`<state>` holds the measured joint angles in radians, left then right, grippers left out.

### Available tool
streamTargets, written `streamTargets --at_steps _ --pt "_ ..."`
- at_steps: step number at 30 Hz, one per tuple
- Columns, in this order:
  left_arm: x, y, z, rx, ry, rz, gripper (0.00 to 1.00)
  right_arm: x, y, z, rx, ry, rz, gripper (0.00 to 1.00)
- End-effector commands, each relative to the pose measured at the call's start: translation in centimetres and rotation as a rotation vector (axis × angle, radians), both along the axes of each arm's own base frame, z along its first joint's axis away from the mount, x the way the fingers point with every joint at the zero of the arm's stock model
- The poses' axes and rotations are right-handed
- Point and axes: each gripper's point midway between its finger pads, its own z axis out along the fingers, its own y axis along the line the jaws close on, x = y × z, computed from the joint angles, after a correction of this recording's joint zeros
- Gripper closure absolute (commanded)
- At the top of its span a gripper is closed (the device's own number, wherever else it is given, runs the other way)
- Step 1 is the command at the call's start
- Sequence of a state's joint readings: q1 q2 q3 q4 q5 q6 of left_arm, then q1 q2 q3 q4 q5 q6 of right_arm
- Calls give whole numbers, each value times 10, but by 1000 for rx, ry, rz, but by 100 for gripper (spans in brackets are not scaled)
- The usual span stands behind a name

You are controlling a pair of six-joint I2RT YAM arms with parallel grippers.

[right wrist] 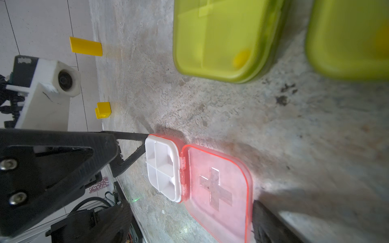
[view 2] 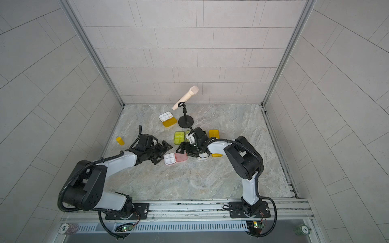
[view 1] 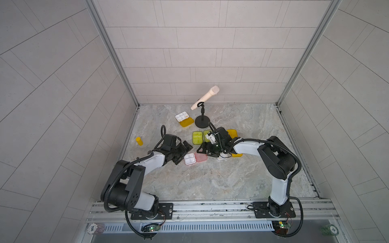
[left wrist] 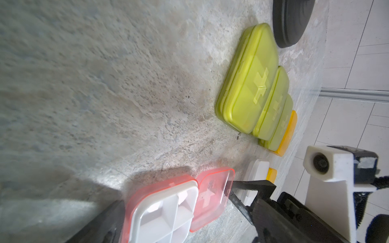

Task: Close pillboxes
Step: Close the lid on the pillbox.

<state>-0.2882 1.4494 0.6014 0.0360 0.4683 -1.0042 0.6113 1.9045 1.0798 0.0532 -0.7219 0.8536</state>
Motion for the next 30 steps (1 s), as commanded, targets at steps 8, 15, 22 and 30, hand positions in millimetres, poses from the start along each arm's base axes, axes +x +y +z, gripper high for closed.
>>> streamTargets --at_steps 8,15,22,30 --pt "3 -3 2 -24 -22 -10 0 2 10 45 106 -51 3 10" --pt "4 -2 5 -38 -35 10 0 0 17 59 132 -69 13 11" --pt "-3 47 26 38 -105 228 0 -8 28 60 109 -74 47 11" --pt "-19 85 49 104 -156 317 0 -12 51 57 77 -86 94 11"
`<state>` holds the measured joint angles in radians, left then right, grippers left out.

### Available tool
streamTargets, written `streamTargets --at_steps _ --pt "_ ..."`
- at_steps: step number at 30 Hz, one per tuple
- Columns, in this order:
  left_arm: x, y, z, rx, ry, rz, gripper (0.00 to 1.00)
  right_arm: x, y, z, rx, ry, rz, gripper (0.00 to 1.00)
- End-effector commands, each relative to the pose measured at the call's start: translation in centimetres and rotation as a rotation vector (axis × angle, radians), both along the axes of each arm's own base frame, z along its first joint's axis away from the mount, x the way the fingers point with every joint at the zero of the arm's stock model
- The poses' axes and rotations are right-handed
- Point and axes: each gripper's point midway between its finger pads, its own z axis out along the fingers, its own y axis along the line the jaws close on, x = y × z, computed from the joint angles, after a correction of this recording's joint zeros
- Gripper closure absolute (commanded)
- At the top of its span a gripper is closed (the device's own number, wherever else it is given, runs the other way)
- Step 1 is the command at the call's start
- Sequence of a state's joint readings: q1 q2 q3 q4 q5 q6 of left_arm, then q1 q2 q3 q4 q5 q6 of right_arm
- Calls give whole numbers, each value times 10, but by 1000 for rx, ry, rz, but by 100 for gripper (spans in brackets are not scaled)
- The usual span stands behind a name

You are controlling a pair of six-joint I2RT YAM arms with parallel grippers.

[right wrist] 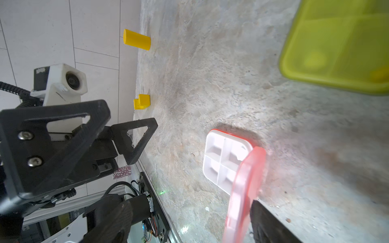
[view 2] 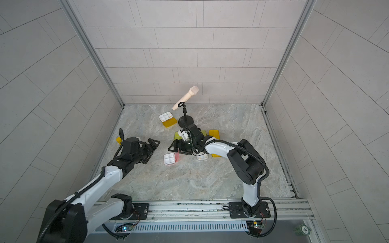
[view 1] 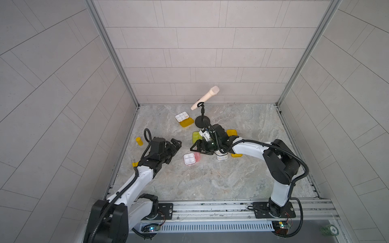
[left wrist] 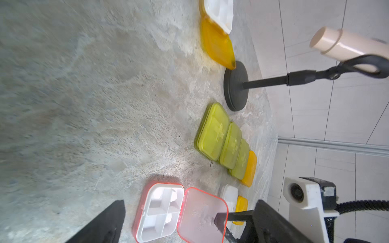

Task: Close pillboxes
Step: Close the lid on the pillbox.

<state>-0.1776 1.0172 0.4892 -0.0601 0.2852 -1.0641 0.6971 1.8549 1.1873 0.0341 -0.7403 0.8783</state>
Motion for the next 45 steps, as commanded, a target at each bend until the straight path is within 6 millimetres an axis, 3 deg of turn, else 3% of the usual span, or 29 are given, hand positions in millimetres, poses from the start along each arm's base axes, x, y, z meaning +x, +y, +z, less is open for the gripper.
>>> streamTargets --at_steps 1,16,21,29,36,45 --pt "-14 17 -18 46 80 46 0 0 8 -3 -24 -9 9 11" --pt "-15 15 -33 4 115 27 0 -15 39 -26 -68 26 60 13" --pt "-16 17 -35 2 118 29 0 -15 29 -29 -171 -32 60 13" --pt "-17 19 -40 -1 127 33 0 -10 -8 -63 -578 -171 51 14" --pt "-18 21 -42 -7 133 36 0 -4 -5 -67 -689 -233 73 14" --pt "-19 22 -45 -9 141 33 0 1 -2 -93 -770 -234 88 14"
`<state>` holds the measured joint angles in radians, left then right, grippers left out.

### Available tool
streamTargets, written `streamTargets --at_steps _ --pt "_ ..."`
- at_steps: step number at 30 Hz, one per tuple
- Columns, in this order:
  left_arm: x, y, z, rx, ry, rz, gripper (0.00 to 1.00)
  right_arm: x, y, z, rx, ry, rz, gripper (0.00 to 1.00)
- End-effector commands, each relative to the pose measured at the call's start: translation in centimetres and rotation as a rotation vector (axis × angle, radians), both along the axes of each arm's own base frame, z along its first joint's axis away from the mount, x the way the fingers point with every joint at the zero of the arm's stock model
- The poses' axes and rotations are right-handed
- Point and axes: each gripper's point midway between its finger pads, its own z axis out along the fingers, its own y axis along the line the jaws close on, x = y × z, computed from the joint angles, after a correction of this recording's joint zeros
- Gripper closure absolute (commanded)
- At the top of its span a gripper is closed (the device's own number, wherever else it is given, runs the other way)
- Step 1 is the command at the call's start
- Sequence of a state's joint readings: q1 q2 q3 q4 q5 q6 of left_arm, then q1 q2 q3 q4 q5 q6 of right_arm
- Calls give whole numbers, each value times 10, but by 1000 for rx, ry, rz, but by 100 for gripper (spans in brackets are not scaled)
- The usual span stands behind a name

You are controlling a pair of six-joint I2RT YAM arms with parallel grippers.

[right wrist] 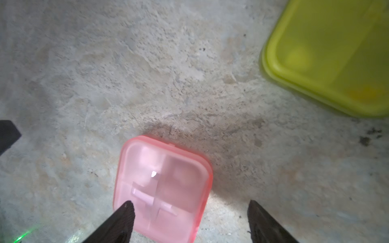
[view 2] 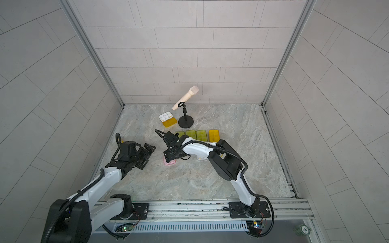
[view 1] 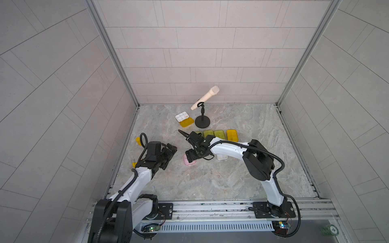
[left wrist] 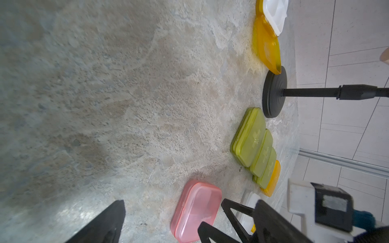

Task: Close pillboxes
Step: Close the lid on the pillbox, then move the pillbox to the center of the board.

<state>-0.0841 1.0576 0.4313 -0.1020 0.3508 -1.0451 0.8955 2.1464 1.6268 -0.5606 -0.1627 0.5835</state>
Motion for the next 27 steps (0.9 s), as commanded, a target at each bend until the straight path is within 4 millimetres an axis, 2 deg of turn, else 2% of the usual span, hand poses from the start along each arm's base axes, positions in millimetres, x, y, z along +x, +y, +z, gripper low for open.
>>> streamTargets --at_steps 1,6,9,17,22,27 --pt "-1 3 -4 4 3 0 0 -1 -13 -14 -105 -16 3 14" --pt "-1 4 -5 5 2 3 0 -10 -22 -28 -170 -22 10 15" --pt "1 4 -5 0 4 5 0 -11 -22 -28 -168 -23 6 15" --pt "-1 11 4 -8 0 36 1 -7 5 -1 -96 -68 6 12" --pt "-8 27 12 36 -26 100 1 -4 17 2 -65 -82 -18 9" --pt "-13 31 11 35 -23 110 0 -3 29 0 -57 -75 -16 8"
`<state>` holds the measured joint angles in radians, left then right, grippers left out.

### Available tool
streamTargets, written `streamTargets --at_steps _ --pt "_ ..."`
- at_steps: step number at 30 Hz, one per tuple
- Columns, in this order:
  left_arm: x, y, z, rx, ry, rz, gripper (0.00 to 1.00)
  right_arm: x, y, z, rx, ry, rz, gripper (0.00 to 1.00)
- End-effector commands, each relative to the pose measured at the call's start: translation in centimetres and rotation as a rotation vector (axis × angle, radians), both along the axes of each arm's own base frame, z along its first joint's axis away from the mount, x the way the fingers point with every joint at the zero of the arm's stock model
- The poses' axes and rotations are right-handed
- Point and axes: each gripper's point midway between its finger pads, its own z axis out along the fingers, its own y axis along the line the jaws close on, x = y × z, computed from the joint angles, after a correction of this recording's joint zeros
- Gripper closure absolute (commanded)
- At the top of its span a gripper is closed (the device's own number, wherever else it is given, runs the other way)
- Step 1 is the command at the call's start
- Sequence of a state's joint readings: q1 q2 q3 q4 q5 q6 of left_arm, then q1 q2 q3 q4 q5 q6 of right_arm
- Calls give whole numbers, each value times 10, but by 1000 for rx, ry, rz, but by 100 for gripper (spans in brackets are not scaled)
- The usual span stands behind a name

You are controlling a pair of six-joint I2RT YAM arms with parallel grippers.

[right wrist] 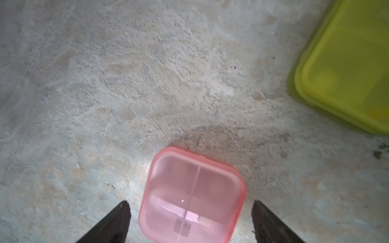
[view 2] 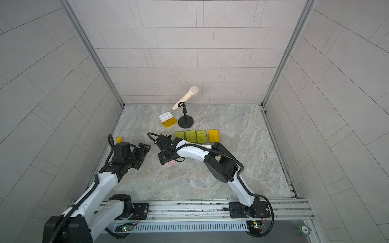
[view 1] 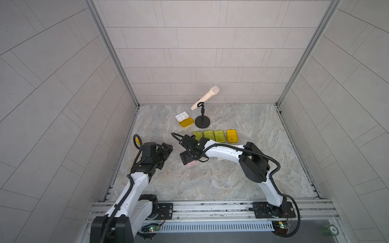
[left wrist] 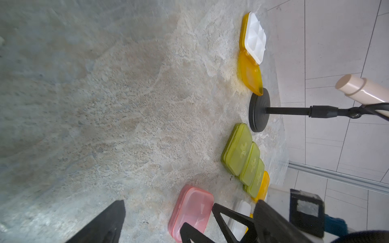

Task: Close pillboxes
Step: Move the pillbox to the center of the board.

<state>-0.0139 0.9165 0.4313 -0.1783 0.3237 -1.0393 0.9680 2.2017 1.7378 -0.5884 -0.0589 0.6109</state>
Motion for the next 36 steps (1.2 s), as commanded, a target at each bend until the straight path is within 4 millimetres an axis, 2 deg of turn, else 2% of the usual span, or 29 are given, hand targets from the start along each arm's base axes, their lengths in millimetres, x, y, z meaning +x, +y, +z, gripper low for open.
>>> streamTargets --at_steps 1,11,17,22,26,33,36 --pt "-9 6 -13 9 49 23 0 0 2 -9 -33 4 -23 9" --pt "-9 6 -18 -10 58 17 0 8 -11 -13 -126 -67 -75 14" --pt "-9 7 -20 -12 64 18 0 13 -28 -24 -113 -54 -132 21" --pt "-9 8 -22 -17 66 19 0 18 -45 -19 -103 -71 -178 23" --pt "-7 7 -21 -24 62 19 0 25 -66 -17 -85 -78 -244 24" --pt "-4 3 -24 -44 68 4 0 37 -125 -21 -130 -85 -375 23" --pt "-3 1 -26 -56 74 2 0 35 -132 -24 -131 -76 -387 23"
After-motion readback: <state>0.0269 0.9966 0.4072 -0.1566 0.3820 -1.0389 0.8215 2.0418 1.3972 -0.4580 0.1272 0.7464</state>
